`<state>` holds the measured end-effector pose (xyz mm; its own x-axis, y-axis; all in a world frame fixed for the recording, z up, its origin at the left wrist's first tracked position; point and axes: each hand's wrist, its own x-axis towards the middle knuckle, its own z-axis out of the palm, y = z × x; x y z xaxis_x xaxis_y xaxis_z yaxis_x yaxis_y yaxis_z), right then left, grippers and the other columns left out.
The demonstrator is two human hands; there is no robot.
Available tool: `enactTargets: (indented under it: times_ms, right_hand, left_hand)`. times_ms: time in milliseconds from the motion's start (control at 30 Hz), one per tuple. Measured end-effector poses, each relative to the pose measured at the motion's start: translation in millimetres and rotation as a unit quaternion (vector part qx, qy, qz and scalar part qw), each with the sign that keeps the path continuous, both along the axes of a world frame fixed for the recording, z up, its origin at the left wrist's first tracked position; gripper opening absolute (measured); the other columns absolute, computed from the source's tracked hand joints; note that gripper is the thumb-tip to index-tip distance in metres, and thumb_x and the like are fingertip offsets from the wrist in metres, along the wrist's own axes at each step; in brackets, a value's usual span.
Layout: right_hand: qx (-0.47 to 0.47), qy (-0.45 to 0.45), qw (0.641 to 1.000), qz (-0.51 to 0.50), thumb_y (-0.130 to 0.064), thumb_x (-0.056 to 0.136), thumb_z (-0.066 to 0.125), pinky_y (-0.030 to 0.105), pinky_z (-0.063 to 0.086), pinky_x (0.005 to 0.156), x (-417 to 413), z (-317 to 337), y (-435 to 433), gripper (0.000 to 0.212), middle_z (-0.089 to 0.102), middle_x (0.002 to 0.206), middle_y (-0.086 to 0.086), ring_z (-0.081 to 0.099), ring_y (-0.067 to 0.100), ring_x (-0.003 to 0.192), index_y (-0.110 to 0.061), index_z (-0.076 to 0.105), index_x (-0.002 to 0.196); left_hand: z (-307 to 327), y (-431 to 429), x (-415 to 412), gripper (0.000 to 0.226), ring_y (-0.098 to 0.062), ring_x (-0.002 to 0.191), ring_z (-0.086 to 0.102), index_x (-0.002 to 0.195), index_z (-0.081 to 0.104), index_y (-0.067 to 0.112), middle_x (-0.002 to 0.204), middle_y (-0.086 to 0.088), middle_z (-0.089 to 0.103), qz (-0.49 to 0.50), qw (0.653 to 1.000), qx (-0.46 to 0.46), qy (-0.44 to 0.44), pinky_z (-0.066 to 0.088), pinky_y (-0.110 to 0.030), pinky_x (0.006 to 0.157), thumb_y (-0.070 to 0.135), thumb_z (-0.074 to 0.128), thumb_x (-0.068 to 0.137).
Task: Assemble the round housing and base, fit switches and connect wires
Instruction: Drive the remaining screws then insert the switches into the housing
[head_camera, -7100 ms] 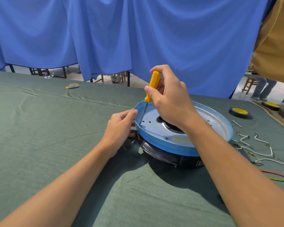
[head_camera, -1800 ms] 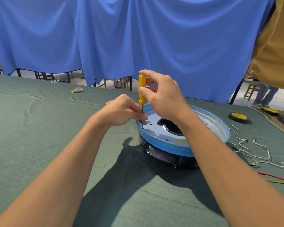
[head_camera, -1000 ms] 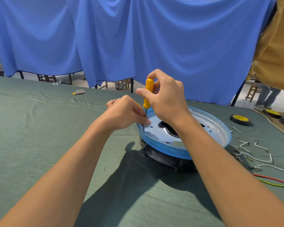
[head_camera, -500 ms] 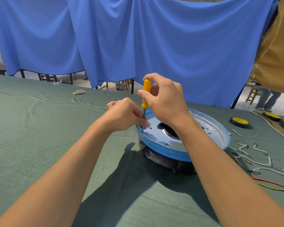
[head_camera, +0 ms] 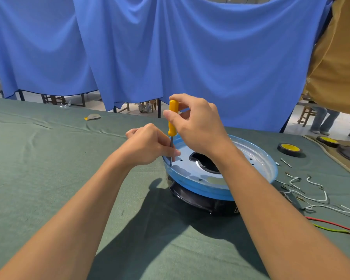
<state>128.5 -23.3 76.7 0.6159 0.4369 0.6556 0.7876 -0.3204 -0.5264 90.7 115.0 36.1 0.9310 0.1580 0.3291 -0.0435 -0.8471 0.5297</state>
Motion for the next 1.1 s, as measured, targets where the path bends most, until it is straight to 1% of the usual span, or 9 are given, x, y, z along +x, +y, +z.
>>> enactTargets:
  times_ms: [167,267,333,433,533,667,800,967,1100]
  right_hand:
    - [0.007,0.022,0.999,0.038,-0.018,0.09,0.064,0.032,0.052,0.086,-1.7,1.4,-0.6,0.03,0.066,0.091,-0.006,0.064,0.015,0.083,-0.02,0.065,0.12]
    - [0.01,-0.013,1.0,0.013,-0.027,0.087,0.071,0.026,0.049,0.071,-1.8,-0.9,1.4,0.023,0.06,0.08,-0.008,0.058,0.012,0.073,-0.021,0.064,0.108]
    - [0.007,-0.029,1.0,-0.007,-0.031,0.086,0.071,0.027,0.048,0.07,-1.5,-1.8,1.3,0.024,0.061,0.082,-0.005,0.057,0.015,0.076,-0.021,0.061,0.105]
    - [0.006,-0.01,1.0,0.001,-0.029,0.087,0.069,0.035,0.052,0.082,-0.4,0.0,-1.0,0.025,0.066,0.095,-0.002,0.062,0.018,0.086,-0.02,0.062,0.109]
    - [0.001,0.021,0.999,0.041,-0.018,0.09,0.063,0.038,0.05,0.092,-2.0,3.1,-2.3,0.03,0.068,0.103,-0.004,0.065,0.018,0.095,-0.019,0.064,0.12]
    - [0.005,0.008,0.999,0.039,-0.021,0.087,0.068,0.03,0.052,0.081,-2.6,0.6,0.9,0.023,0.063,0.081,-0.01,0.063,0.013,0.077,-0.022,0.066,0.11]
    - [0.001,-0.024,1.0,-0.014,-0.033,0.085,0.071,0.022,0.036,0.065,1.2,-4.4,2.1,0.022,0.06,0.077,-0.007,0.053,0.012,0.073,-0.022,0.059,0.1]
    - [-0.001,0.01,1.0,0.022,-0.028,0.09,0.065,0.04,0.05,0.09,0.8,-1.4,0.6,0.026,0.066,0.101,-0.003,0.062,0.023,0.094,-0.023,0.062,0.115]
    - [0.003,0.021,0.999,0.045,-0.021,0.09,0.064,0.043,0.05,0.091,1.7,-2.1,0.3,0.024,0.066,0.087,-0.003,0.066,0.026,0.091,-0.024,0.066,0.114]
  left_hand:
    - [8.5,3.4,-6.1,0.019,-0.005,0.083,0.06,0.069,0.076,0.04,0.077,0.017,0.073,-0.052,0.997,-0.026,0.056,0.039,-0.048,0.102,0.034,0.072,0.086]
    - [6.0,0.1,-5.8,0.016,0.011,0.064,0.051,0.067,0.076,0.038,0.058,0.026,0.064,-0.039,0.998,-0.025,0.044,0.036,-0.038,0.08,0.038,0.075,0.083]
    - [2.4,-0.9,-3.9,0.015,0.006,0.058,0.049,0.063,0.076,0.034,0.053,0.018,0.063,-0.019,0.998,-0.052,0.007,0.032,-0.037,0.072,0.041,0.08,0.075]
    - [0.7,0.4,-2.3,0.009,-0.014,0.071,0.048,0.066,0.077,0.036,0.072,-0.005,0.072,-0.02,0.995,-0.101,-0.012,0.044,-0.042,0.079,0.037,0.085,0.071]
    - [5.6,3.5,-5.2,0.015,-0.016,0.079,0.055,0.067,0.076,0.043,0.078,0.004,0.075,-0.041,0.995,-0.084,0.014,0.048,-0.046,0.09,0.033,0.083,0.075]
    - [7.5,5.9,-6.9,0.016,-0.001,0.063,0.051,0.071,0.078,0.041,0.06,0.018,0.067,-0.072,0.994,-0.076,0.038,0.045,-0.04,0.069,0.029,0.079,0.081]
    - [3.8,2.2,-5.6,0.006,-0.008,0.068,0.055,0.074,0.079,0.035,0.067,0.012,0.073,-0.05,0.994,-0.099,0.007,0.048,-0.042,0.084,0.035,0.084,0.072]
    - [6.1,3.2,-4.2,0.012,-0.012,0.074,0.053,0.07,0.076,0.043,0.072,0.008,0.073,-0.041,0.997,-0.063,0.014,0.048,-0.047,0.095,0.034,0.082,0.075]
    - [9.1,1.0,-5.0,0.014,-0.027,0.092,0.063,0.075,0.078,0.041,0.079,0.005,0.075,-0.062,0.996,-0.042,0.041,0.045,-0.05,0.101,0.029,0.078,0.082]
